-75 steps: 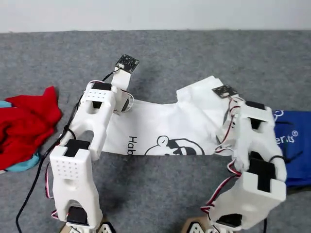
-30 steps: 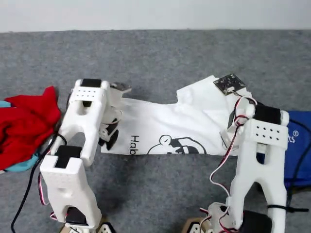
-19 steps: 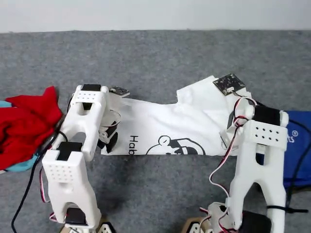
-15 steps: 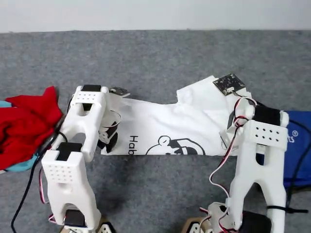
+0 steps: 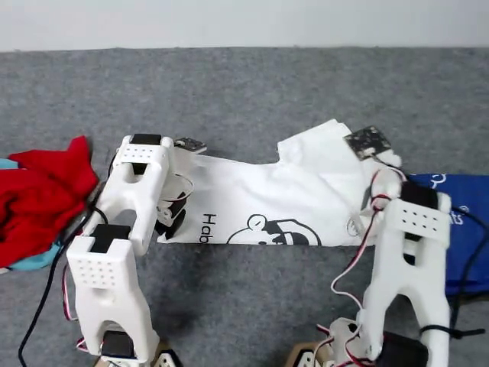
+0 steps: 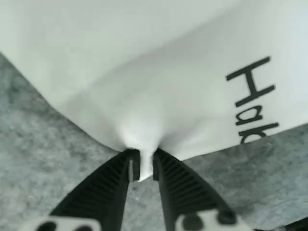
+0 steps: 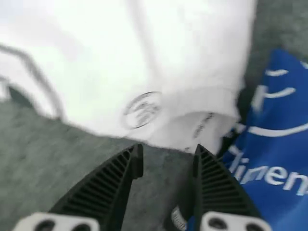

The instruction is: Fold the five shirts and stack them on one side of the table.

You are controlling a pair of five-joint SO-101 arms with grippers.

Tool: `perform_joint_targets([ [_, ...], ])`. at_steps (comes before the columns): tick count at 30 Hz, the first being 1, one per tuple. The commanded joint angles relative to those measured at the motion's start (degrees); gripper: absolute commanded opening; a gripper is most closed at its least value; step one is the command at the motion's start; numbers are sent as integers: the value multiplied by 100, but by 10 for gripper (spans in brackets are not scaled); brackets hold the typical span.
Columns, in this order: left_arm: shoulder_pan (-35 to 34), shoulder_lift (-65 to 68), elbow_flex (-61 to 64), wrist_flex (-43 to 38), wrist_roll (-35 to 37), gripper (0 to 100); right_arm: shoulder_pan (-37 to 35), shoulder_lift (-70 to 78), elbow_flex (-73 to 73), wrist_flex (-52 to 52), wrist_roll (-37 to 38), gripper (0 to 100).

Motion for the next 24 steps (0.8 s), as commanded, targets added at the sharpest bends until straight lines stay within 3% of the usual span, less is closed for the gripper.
perform_joint_targets([
  [1,-44,343,-13,-211,-53,12,233,31,237,-769,-70,171],
  [19,-44,343,-13,-211,-53,12,497,3160,-1020,-1235,-264,168],
  [24,-44,325,-13,-167,-53,12,523,3547,-1011,-1218,149,9],
])
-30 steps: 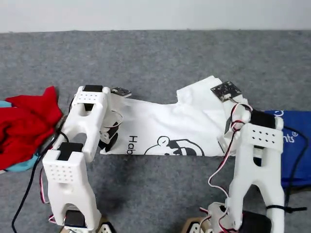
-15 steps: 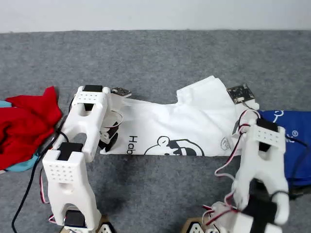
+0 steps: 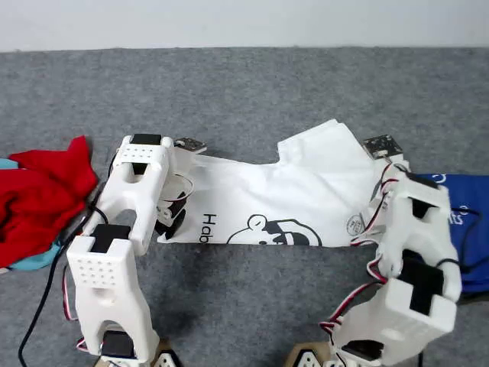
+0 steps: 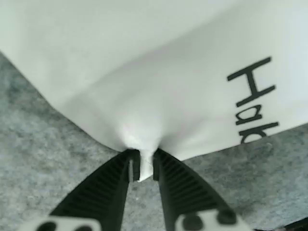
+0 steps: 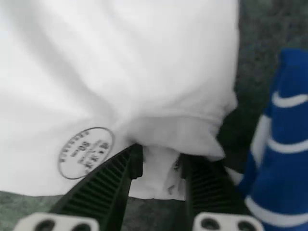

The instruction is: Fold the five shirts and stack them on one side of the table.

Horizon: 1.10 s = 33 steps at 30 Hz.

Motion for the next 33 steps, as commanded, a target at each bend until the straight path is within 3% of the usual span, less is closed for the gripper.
perform_joint_targets([
  [1,-44,299,-13,-167,-53,12,57,286,18,-13,325,8],
  [7,44,290,-277,369,-70,11,171,66,-141,602,343,10],
  [15,721,281,-558,1055,-62,10,171,-1112,-105,1640,352,10],
  [24,158,167,-505,1116,-88,9,180,-1648,-88,2281,422,10],
  [33,-97,-1398,708,1108,-492,9,180,-1701,475,2211,519,10],
])
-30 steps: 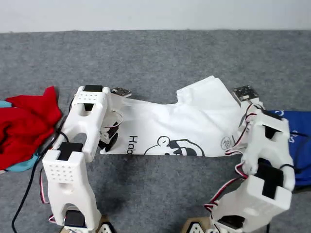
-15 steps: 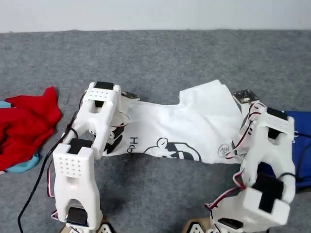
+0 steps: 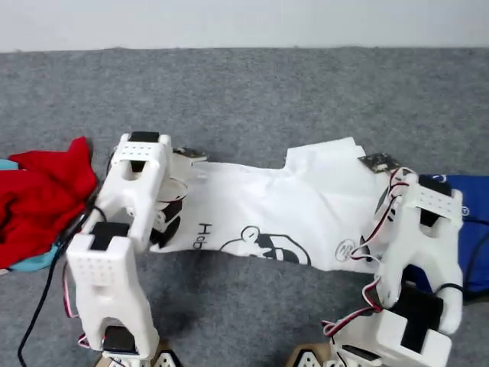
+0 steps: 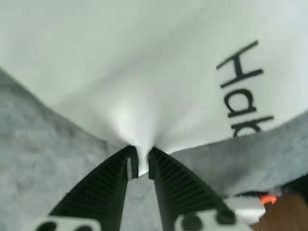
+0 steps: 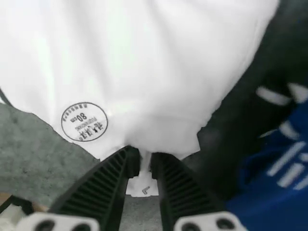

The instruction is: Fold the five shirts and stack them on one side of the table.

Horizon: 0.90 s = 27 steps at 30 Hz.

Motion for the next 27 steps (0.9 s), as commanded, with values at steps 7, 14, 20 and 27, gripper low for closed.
perform_joint_targets([
  [7,-35,-1873,787,158,-97,9,31,-901,26,136,35,10],
  [14,-35,-2057,1253,149,-167,9,154,-1719,264,813,62,10],
  [20,-44,-2092,1446,149,-316,9,611,-2097,844,848,466,10],
  [27,-123,-2040,1446,105,-615,10,1270,-2202,1240,505,800,10],
])
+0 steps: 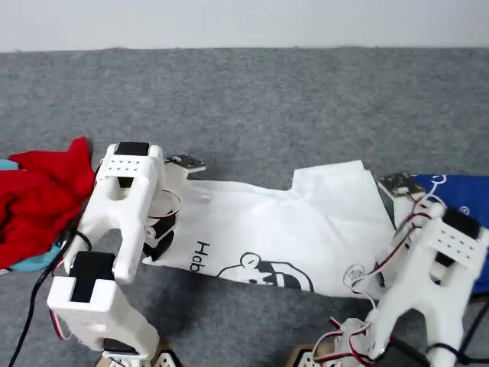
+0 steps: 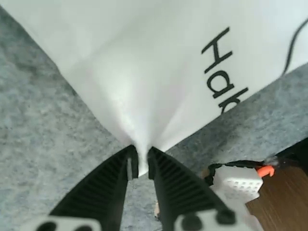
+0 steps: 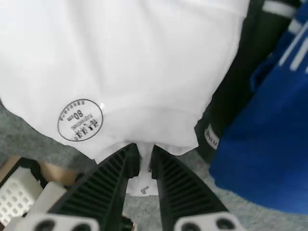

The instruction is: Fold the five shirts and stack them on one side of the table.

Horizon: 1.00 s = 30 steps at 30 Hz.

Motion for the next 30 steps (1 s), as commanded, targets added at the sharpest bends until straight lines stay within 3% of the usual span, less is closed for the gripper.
perform_joint_targets([
  [1,-202,-264,-4,-26,-185,10,224,-110,211,-444,105,10],
  [9,-905,-255,-4,-211,-642,11,198,84,818,-1429,97,10],
  [16,-905,-255,-4,-396,-730,12,198,75,1187,-1613,88,13],
  [19,-914,-255,-4,-457,-721,14,215,40,1248,-1543,79,57],
  [23,-932,-273,-40,-457,-624,43,224,22,1169,-1051,-176,164],
  [30,-932,-308,-409,-501,62,51,224,22,-88,514,-352,179],
])
